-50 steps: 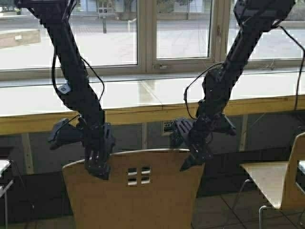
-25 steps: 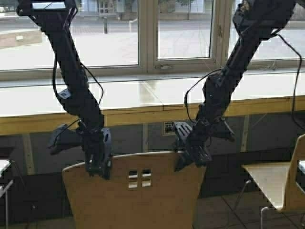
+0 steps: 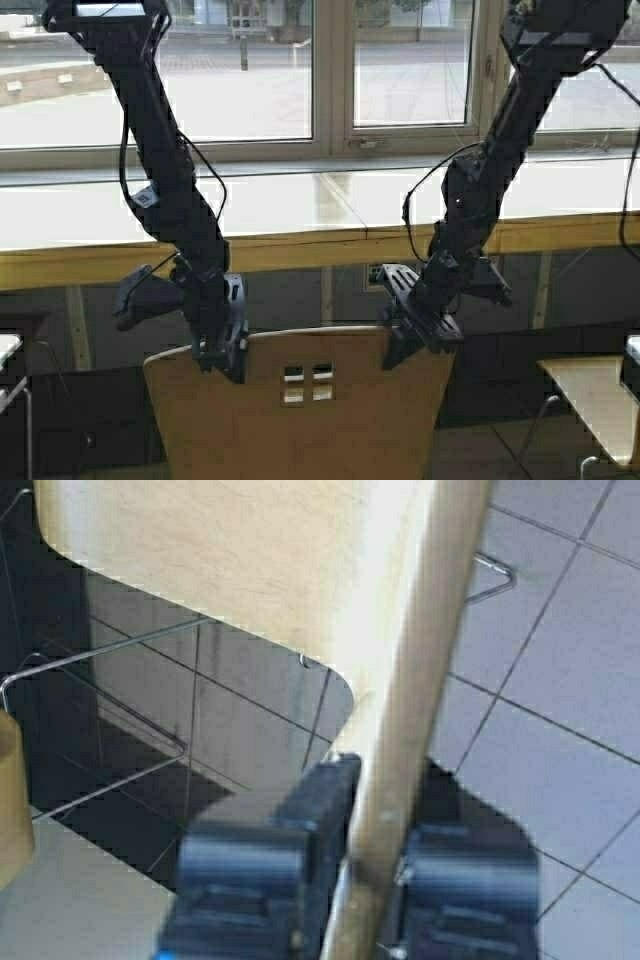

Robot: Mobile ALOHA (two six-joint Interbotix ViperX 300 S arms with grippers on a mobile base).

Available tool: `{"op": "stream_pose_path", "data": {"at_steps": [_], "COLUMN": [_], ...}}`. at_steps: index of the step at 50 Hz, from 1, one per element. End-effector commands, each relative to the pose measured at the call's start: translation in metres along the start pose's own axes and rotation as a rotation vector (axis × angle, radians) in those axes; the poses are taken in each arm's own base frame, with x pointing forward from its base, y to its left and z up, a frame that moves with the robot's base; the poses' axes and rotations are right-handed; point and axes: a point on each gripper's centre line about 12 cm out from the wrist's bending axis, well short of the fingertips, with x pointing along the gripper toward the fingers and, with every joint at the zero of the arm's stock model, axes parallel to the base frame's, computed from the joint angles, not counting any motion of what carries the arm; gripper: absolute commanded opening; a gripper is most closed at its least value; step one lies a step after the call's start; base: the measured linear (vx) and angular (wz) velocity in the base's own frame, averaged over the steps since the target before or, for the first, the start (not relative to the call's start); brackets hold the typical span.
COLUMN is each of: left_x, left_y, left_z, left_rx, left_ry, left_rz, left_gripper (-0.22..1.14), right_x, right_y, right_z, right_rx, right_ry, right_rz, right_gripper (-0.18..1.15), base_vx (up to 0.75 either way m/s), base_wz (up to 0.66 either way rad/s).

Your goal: Push the chairs under the table

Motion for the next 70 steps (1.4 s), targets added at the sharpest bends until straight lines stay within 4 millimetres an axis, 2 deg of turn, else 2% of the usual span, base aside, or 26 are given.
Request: {"op": "stream_pose_path", "data": {"at_steps": [1,20,32,40,48,56,70], "left_x": [0.004,-0.005,-0.002,-0.003,-0.002,-0.002,-0.005], "left_y": [-0.002,-0.002,0.001,0.011,0.009,0.009,0.009], "left_z": [0.006,0.004,0.006,0.009,0.012,0.011,0.014], "left_rx": [0.008,0.019,0.009,0.011,0.005,0.011,0.011], "left_ry": [-0.014,0.011,0.007,0.007,0.004,0.005,-0.001], "left_rz": [-0.010,0.011,0.018,0.047,0.045,0.044,0.045], "left_gripper": [0.04,0.04,0.04,0.04,0.04,0.04,0.04], "right_x": [0.006,0.005,0.006,0.004,0.005,0.012,0.022], "right_y": [0.001,-0.001,-0.004,-0.002,0.001,0.003,-0.009], "right_z": [-0.011,-0.015,-0.017,-0.016,-0.015,-0.013,-0.014], "right_rx": [-0.055,-0.060,-0.060,-0.061,-0.064,-0.068,-0.067], "right_ry": [0.006,0.037,0.038,0.035,0.033,0.033,0.042], "right_rz": [-0.003,-0.010,-0.016,-0.013,-0.006,0.004,-0.019], "right_gripper": [0.05,0.05,0.05,0.05,0.05,0.05,0.05], "base_vx": [0.19,0.21,0.23,0.24,0.24,0.25,0.22], "base_wz": [0.10,0.09,0.02,-0.01,0.03,0.05,0.02]}}
